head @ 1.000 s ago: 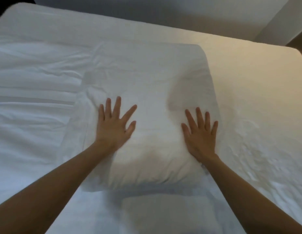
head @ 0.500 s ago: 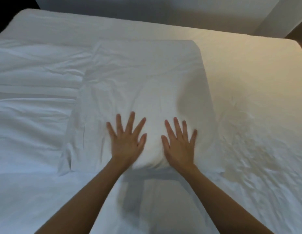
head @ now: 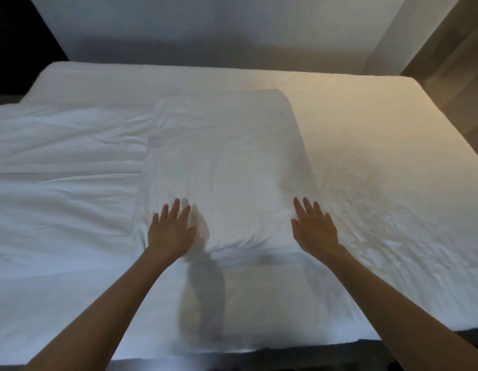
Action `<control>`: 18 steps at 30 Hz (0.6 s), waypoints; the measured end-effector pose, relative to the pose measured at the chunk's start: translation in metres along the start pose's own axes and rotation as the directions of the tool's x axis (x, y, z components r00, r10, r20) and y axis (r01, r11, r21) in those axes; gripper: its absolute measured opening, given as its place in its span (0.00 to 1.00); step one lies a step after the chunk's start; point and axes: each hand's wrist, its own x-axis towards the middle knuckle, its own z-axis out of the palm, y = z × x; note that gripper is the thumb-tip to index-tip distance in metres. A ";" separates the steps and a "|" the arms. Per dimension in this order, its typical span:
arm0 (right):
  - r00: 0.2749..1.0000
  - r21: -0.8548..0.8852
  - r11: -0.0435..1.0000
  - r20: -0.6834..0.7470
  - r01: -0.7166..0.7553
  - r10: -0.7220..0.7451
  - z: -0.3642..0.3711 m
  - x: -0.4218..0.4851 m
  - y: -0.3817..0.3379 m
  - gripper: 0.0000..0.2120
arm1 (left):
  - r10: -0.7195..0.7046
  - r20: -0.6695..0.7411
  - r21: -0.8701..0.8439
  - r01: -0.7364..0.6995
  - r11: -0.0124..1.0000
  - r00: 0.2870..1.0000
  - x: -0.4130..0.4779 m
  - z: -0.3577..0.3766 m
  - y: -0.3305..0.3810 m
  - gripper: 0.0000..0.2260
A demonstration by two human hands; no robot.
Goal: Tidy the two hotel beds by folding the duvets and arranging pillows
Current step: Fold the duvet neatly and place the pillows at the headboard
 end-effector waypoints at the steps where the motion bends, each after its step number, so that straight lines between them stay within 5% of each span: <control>1: 0.998 0.004 0.999 -0.054 0.037 -0.037 -0.011 -0.013 -0.007 0.27 | 0.024 -0.040 0.010 -0.023 1.000 0.999 -0.012 -0.013 0.001 0.27; 7: 0.951 -0.017 0.985 -0.257 0.172 -0.170 -0.069 -0.095 -0.051 0.27 | 0.164 -0.327 -0.059 -0.194 0.979 0.931 -0.084 -0.077 0.000 0.26; 15: 0.803 -0.121 0.927 -0.468 0.354 -0.368 -0.109 -0.201 -0.068 0.28 | 0.173 -0.477 -0.009 -0.202 0.979 0.861 -0.191 -0.134 0.005 0.26; 18: 0.825 -0.131 0.919 -0.408 0.371 -0.391 -0.121 -0.243 -0.067 0.27 | 0.118 -0.498 -0.032 -0.154 0.988 0.859 -0.238 -0.144 0.009 0.26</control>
